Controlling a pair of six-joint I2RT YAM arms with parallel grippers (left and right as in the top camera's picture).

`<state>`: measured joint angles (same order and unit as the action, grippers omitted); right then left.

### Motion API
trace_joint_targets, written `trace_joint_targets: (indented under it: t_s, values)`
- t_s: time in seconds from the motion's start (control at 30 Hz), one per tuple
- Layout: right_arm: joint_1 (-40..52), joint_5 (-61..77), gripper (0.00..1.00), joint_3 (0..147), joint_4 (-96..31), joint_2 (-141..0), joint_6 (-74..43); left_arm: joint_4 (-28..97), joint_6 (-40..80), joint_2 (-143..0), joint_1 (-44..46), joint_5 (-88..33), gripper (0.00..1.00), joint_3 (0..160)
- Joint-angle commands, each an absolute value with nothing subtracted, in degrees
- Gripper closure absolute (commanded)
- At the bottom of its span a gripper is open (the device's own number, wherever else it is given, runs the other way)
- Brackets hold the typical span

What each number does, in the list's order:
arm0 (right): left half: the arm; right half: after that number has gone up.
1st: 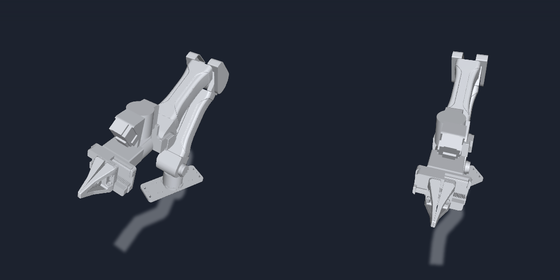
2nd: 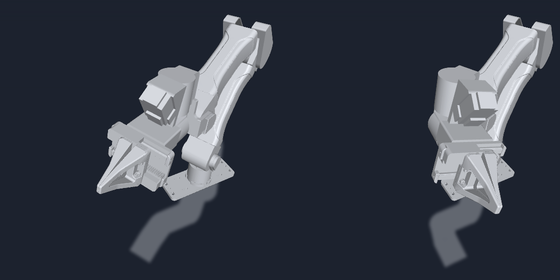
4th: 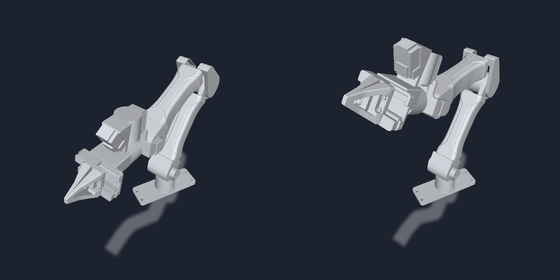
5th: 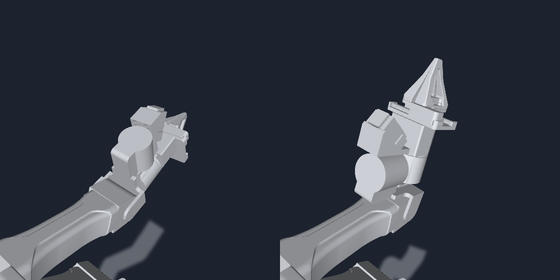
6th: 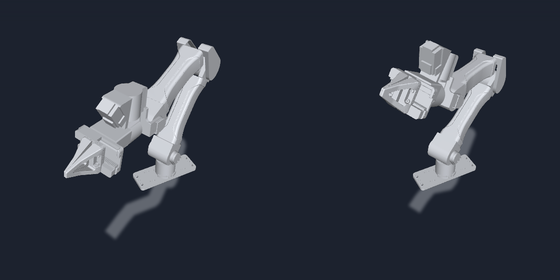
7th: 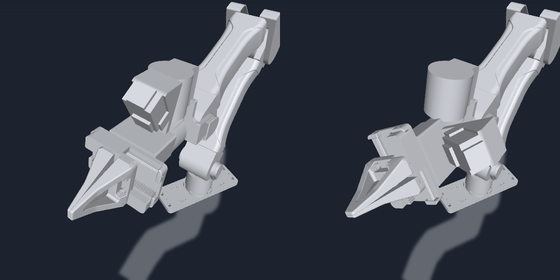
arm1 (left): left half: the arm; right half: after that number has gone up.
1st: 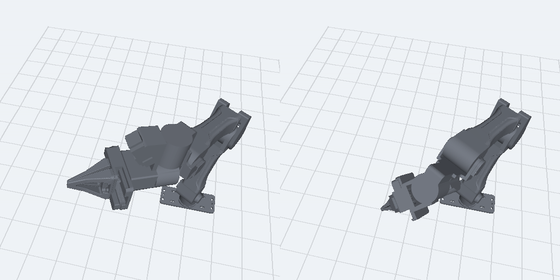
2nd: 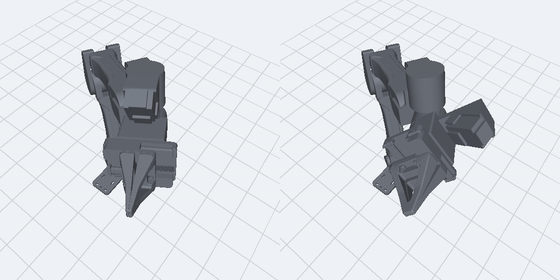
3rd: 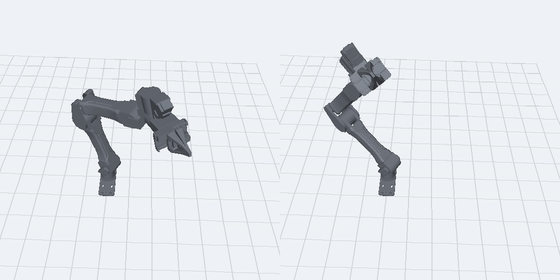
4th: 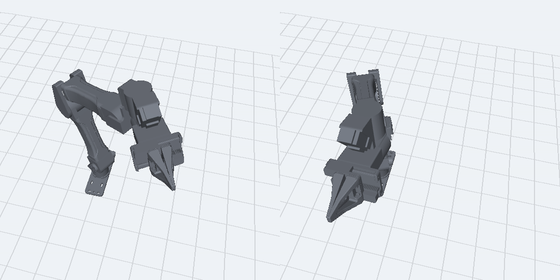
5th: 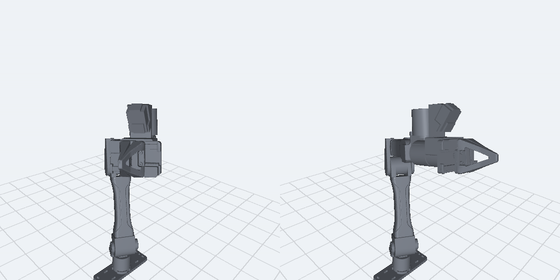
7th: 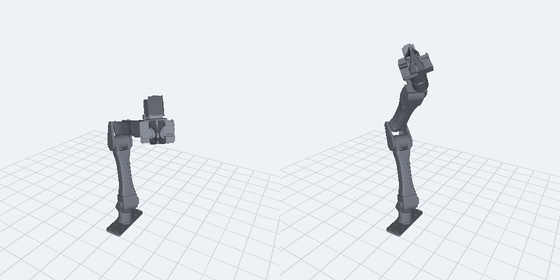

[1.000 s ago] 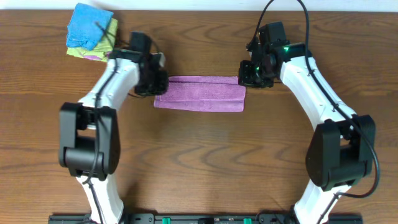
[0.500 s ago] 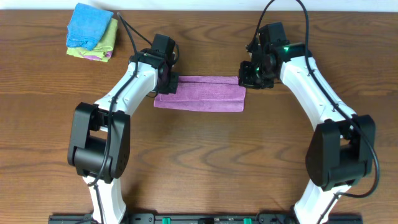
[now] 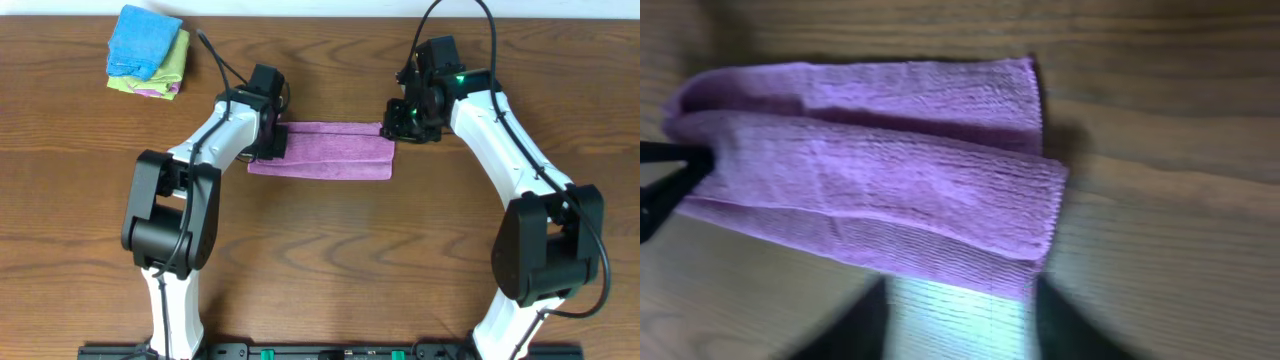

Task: Fold the cloth
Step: 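Lower the right gripper onto the strip's right end and grasp it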

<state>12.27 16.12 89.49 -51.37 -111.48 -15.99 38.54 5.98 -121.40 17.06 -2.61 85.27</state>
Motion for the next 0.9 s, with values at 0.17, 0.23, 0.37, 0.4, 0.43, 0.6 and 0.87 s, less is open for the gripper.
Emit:
trace_joint_targets:
  t_s: [0.17, 0.23, 0.37, 0.4, 0.43, 0.6, 0.87]
  values:
    - [4.80, 29.82, 0.01, 88.86, -53.84, -115.13, -5.17, 40.03, 6.63, -122.28, 15.68, -3.11, 0.94, 85.97]
    - [3.38, 34.00, 0.01, 88.71, -54.13, -117.32, -3.97, 40.29, 6.63, -122.28, 15.38, -3.29, 0.94, 85.97]
    - [3.20, 35.35, 0.01, 88.71, -55.37, -121.10, -3.51, 40.45, 6.63, -122.28, 15.35, -3.62, 0.94, 85.97]
    - [3.40, 36.34, 0.01, 88.71, -55.51, -121.95, -2.98, 40.45, 6.61, -122.28, 15.35, -4.05, 0.94, 85.97]
    - [3.51, 37.21, 0.01, 88.71, -55.48, -122.54, -2.63, 40.45, 6.63, -122.28, 15.33, -4.32, 0.94, 85.97]
    - [4.25, 37.87, 0.01, 88.68, -54.87, -124.33, -2.48, 40.49, 6.68, -122.28, 15.35, -4.56, 0.94, 85.97]
    - [4.69, 40.45, 0.04, 88.68, -54.11, -128.22, -2.70, 40.45, 6.87, -122.28, 15.35, -5.85, 0.94, 85.97]
